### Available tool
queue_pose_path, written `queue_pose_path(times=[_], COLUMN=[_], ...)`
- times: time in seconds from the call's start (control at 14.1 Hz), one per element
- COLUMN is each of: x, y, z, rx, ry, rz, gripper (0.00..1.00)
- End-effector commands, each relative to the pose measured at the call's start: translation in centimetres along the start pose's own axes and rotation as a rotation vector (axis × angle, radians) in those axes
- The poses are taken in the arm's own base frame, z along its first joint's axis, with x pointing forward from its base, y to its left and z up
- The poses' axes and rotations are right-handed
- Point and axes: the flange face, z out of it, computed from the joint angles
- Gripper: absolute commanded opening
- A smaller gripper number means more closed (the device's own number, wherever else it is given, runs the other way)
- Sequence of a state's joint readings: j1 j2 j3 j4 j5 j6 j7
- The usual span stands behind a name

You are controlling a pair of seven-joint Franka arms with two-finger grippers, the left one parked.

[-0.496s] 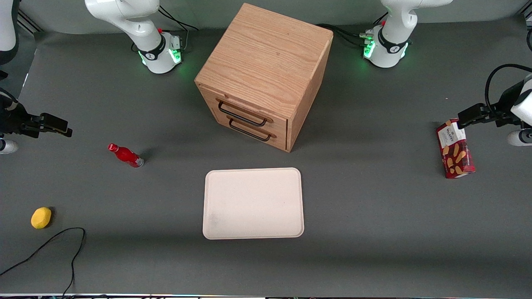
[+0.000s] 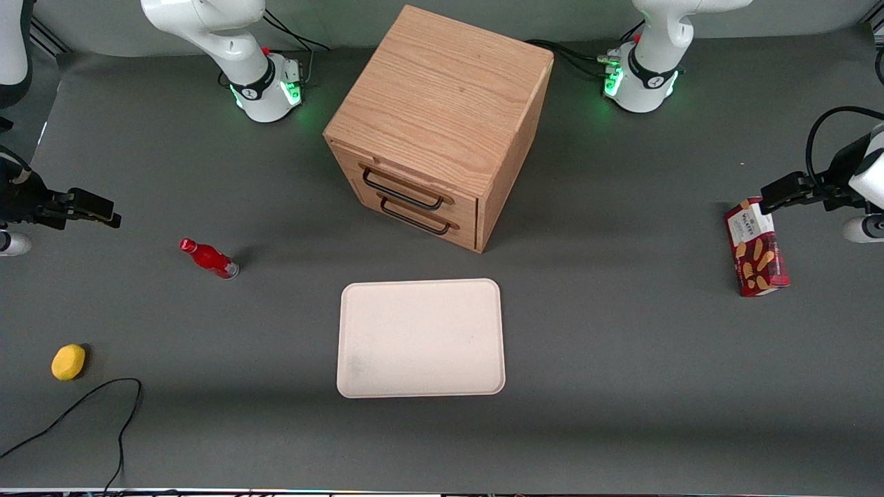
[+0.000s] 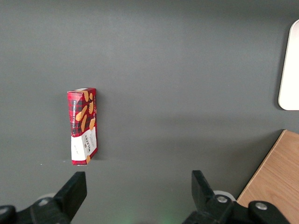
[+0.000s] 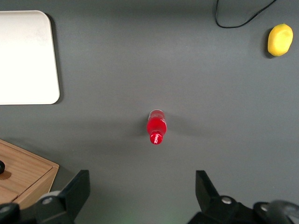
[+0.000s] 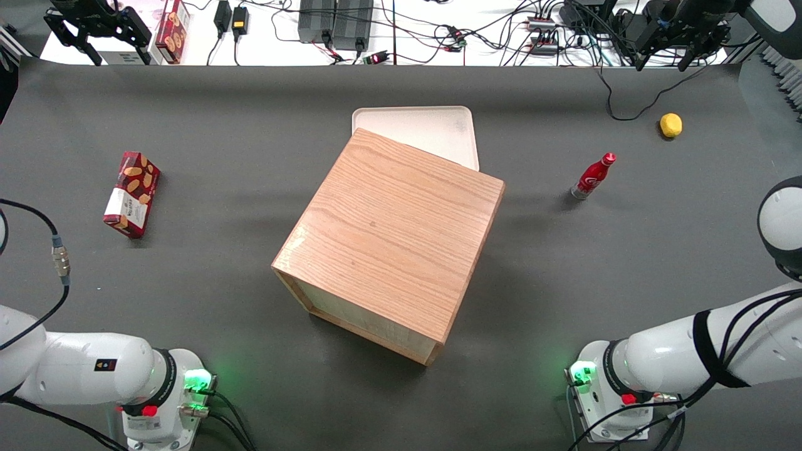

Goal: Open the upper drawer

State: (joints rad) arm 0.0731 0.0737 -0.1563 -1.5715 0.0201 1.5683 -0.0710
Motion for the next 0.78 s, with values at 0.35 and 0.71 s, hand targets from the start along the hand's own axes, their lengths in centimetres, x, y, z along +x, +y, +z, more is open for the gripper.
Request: queue_pose_path(times=[0.35,0.71], x=[0.6,1.7], y=[-5.1,-12.8], z=[-0.4,2.0], rx=[0.074,0.074], ry=[0.009,-0.021], rz=[-0.066,-0.192], gripper=[1.0,1.0])
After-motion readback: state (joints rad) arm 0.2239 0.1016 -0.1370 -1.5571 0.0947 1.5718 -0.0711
